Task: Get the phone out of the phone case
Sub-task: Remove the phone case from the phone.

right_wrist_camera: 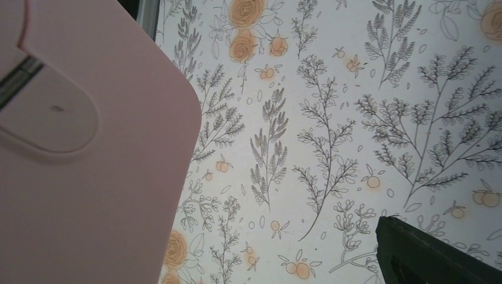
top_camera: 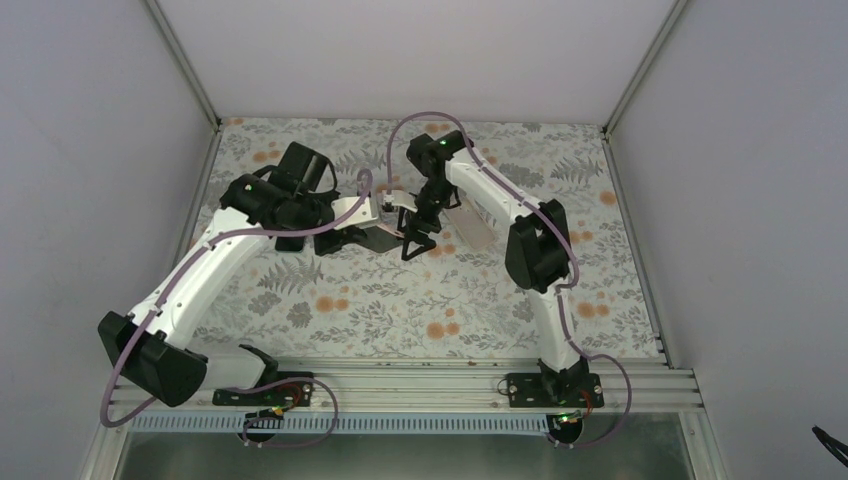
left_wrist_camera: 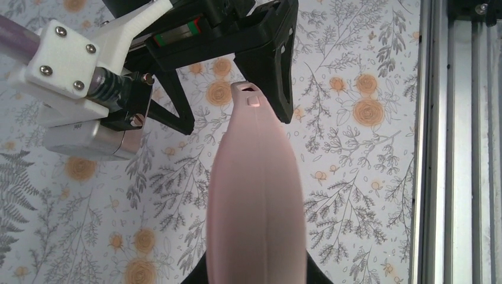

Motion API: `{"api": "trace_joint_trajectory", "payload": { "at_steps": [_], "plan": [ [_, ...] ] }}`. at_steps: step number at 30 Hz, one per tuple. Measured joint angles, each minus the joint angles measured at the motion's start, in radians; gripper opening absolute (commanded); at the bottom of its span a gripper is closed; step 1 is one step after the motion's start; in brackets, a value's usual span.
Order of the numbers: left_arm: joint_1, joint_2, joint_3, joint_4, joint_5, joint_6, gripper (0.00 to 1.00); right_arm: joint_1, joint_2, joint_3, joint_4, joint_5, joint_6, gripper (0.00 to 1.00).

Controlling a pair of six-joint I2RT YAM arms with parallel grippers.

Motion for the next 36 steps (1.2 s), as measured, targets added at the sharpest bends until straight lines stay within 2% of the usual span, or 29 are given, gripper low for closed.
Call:
{"api": "trace_joint_trajectory", "payload": {
  "at_steps": [7,13,20,26,32,36],
  "plan": [
    [-0.007,-0.003,-0.002,0.016,-0.023,-0.009,0.02,-0.026,0.01,0.025,-0.005,0.026,0.0,1.0],
    [-0.092,-0.033,-0.017,-0.178,0.179,0.007,0.02,-0.131,0.027,0.043,0.162,0.1,0.034,1.0],
    [-0.088,-0.042,-0.017,-0.227,0.232,0.008,0.02,-0.17,0.027,0.04,0.216,0.122,0.056,1.0],
    [-0.088,-0.041,-0.016,-0.235,0.231,0.02,0.02,-0.139,-0.12,-0.196,0.219,0.114,0.051,1.0],
    [-0.074,-0.01,0.002,-0.237,0.231,0.03,0.02,-0.04,-0.4,-0.505,0.282,0.09,0.069,1.0],
    [-0.008,0.006,0.006,-0.227,0.245,0.046,0.02,-0.014,-0.542,-0.59,0.338,0.037,0.095,1.0]
  ]
}}
